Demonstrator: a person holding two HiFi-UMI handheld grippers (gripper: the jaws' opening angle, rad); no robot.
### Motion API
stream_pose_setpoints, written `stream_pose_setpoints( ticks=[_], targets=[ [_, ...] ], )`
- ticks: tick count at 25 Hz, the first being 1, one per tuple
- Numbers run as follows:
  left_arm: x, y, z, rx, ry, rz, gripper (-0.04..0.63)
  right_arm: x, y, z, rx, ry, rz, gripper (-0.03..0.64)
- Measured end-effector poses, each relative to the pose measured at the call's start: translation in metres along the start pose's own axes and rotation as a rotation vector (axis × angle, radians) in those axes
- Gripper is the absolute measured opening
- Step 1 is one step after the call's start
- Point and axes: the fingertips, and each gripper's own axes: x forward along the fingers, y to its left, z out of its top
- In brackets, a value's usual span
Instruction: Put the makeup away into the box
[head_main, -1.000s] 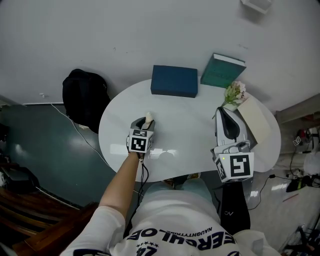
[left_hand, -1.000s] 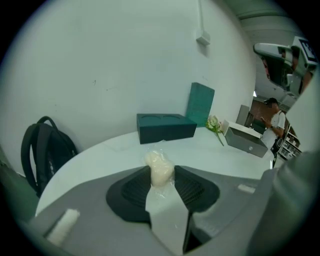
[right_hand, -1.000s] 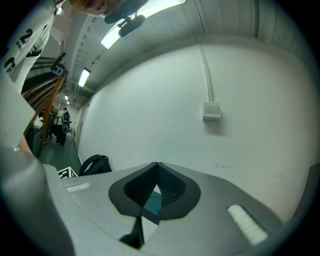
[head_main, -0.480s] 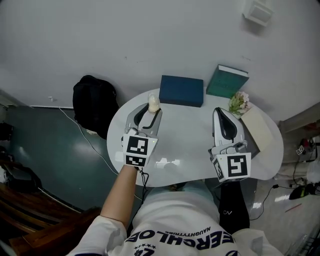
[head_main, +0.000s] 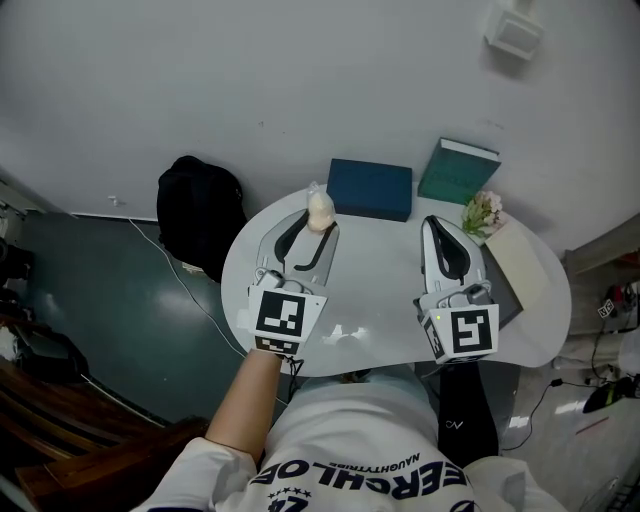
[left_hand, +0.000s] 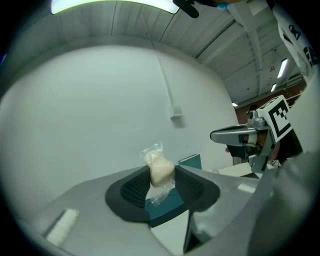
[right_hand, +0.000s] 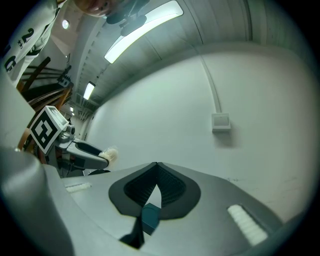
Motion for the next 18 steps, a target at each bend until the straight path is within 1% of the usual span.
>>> stream_pose_setpoints(
  ticks=[7,13,18],
  targets=[
    [0.020,-0.035,0.022,-0.013,-0.037,-0.062,0.163,-0.024,-0.035,-0.002,-0.001,0.006,-0.061,0.029],
    [0.049,-0.086,0.049,0.014,-0.081,-0.117,0.164,-0.063,-0.089,-0.008,-0.004,0.022,-0.143,0.029],
    [0.077,-0.135,0.072,0.025,-0.108,-0.173,0.164,-0.099,-0.143,-0.007,-0.016,0.028,-0.213,0.029]
  ],
)
